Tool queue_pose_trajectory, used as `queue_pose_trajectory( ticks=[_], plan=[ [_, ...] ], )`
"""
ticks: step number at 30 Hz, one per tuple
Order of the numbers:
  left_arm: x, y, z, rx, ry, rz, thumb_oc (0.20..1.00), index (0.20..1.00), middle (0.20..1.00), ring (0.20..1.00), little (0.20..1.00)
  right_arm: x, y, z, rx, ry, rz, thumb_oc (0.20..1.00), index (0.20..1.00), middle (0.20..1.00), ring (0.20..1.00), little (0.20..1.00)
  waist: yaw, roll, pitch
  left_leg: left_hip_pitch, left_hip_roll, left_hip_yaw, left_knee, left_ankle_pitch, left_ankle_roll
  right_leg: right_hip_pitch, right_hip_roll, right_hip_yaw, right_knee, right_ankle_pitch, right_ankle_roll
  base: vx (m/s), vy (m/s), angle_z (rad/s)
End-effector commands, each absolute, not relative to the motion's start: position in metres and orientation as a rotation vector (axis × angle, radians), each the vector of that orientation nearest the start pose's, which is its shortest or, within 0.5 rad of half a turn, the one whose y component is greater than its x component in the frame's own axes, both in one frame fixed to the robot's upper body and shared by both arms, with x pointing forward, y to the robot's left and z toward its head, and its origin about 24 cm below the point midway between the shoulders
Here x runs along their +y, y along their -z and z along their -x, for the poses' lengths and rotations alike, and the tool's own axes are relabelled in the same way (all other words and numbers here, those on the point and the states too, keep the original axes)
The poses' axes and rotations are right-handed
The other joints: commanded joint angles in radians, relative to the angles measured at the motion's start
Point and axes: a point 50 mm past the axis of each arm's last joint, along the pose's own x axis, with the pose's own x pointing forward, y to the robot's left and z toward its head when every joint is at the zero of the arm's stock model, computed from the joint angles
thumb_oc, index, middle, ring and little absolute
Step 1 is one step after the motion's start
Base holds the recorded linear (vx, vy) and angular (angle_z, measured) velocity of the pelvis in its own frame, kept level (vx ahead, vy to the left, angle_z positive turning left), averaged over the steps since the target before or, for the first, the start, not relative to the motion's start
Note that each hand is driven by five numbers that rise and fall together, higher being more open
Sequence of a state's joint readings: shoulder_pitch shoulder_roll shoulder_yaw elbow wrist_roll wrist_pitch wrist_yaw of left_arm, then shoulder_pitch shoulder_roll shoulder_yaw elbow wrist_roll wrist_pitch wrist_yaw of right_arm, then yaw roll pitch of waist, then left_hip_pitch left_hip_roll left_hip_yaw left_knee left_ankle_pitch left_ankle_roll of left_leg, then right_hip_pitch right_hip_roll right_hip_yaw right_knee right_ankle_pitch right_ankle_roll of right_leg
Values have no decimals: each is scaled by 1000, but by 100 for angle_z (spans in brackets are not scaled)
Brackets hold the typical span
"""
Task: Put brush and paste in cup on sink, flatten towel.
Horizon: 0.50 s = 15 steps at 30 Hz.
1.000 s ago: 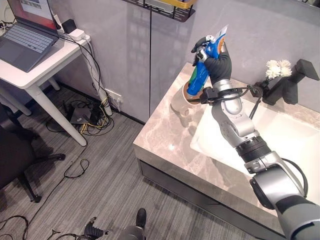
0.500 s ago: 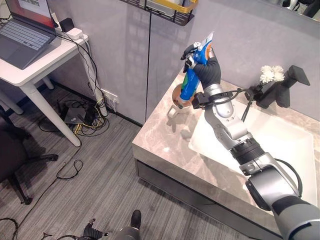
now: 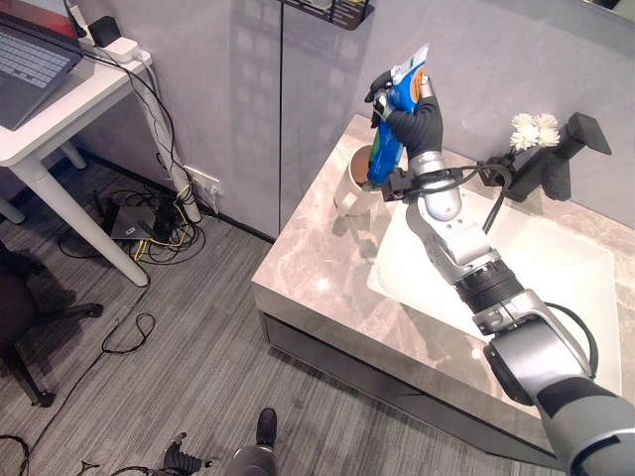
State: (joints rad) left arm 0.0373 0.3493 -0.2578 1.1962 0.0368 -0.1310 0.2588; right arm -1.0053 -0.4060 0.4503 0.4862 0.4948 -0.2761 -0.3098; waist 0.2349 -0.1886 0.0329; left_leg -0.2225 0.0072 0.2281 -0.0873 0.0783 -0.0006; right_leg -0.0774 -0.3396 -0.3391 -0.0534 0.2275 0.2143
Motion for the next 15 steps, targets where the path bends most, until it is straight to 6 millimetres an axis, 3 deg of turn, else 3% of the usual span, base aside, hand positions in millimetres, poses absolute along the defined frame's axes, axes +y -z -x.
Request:
queue_pose_trajectory(
  ticks=[1, 15],
  plan=[
    [279, 141, -99, 1033, -198, -623, 1000, 1000, 1000, 1000, 1000, -110, -317, -365, -844, -94, 31, 200, 200, 200, 200, 200, 51, 3, 9, -48, 40, -114, 0, 37, -88, 76, -9, 25, 83, 296, 47, 0, 0, 0],
    [279, 137, -111, 992, -217, -626, 1000, 1000, 1000, 1000, 1000, -103, -328, -362, -882, -95, 29, 200, 200, 200, 200, 200, 57, -18, 31, -77, 52, -122, 0, 40, -93, 52, 2, 25, 84, 296, 47, 1, 0, 0]
  ],
)
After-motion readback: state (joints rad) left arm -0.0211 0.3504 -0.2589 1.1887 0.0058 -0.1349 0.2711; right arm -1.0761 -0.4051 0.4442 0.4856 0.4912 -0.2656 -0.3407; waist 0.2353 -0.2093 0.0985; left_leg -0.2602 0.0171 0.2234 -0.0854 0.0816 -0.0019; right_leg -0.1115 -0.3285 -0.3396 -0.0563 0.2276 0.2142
